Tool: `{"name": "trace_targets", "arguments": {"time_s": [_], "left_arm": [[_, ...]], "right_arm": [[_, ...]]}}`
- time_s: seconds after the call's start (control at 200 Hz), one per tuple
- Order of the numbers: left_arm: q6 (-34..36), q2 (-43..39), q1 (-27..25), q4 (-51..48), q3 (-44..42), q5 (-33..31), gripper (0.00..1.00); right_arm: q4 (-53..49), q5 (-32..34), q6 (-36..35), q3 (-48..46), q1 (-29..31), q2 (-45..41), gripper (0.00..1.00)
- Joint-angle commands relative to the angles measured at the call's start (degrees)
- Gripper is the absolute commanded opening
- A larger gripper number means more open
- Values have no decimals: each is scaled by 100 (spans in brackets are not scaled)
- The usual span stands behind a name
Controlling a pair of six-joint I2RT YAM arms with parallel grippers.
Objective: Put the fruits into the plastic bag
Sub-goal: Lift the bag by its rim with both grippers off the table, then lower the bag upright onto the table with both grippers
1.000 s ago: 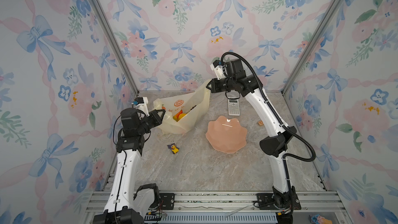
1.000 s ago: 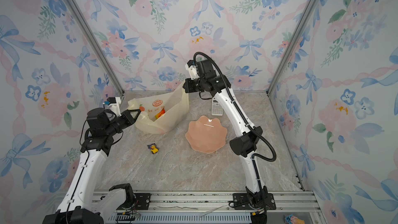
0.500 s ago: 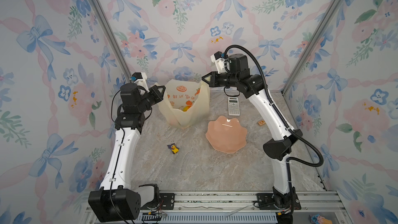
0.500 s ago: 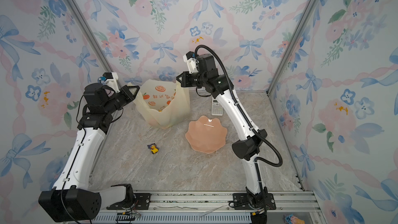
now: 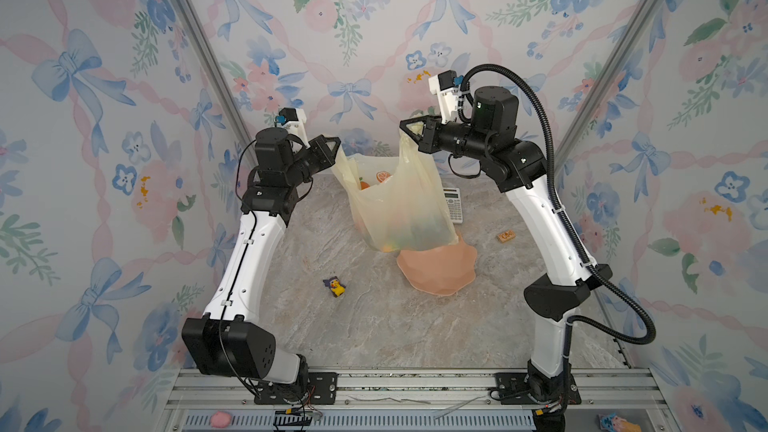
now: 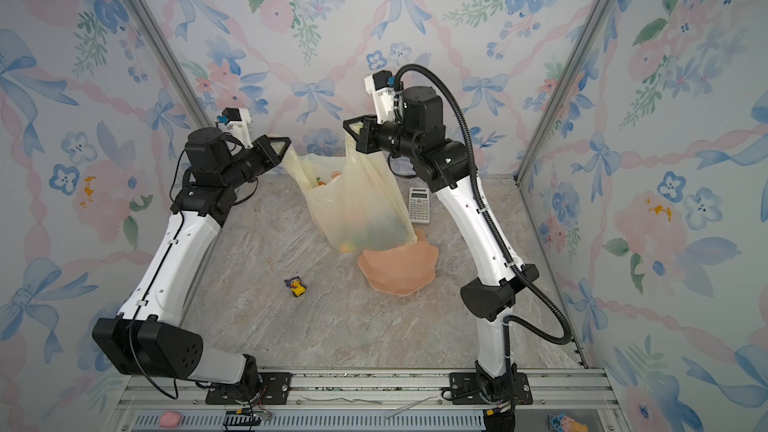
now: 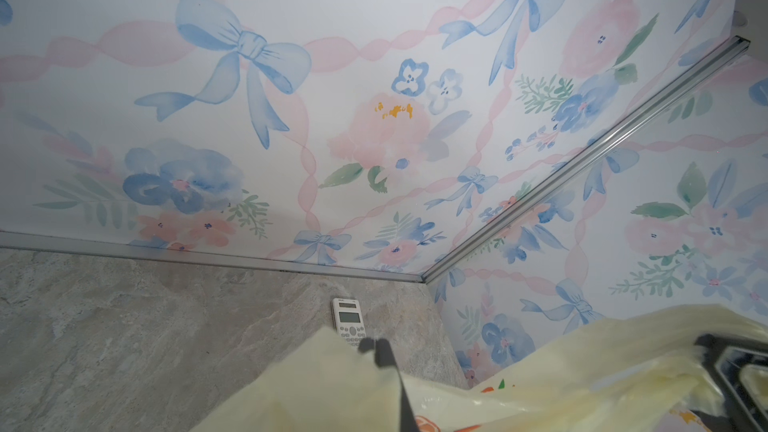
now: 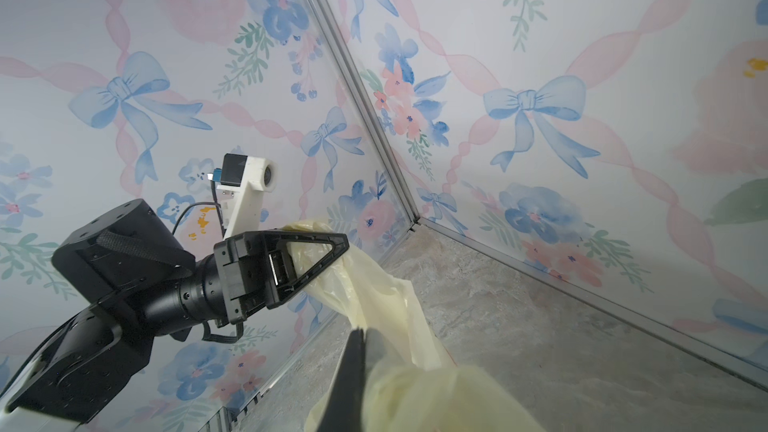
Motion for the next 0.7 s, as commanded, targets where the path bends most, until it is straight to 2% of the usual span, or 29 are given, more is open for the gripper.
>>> {"name": "trace_targets", "arguments": {"time_s": [0.0, 0.37, 0.695], "left_arm": [[45, -97, -104, 120, 283, -96, 0], [113, -1, -131, 126, 652, 66, 0], [250, 27, -121, 474, -470, -83, 0]], "right_arm": [[380, -49, -44, -57, -54, -84, 0], [640, -11, 153, 66, -150, 127, 0], [766, -596, 625, -50, -681, 1061, 0]]}}
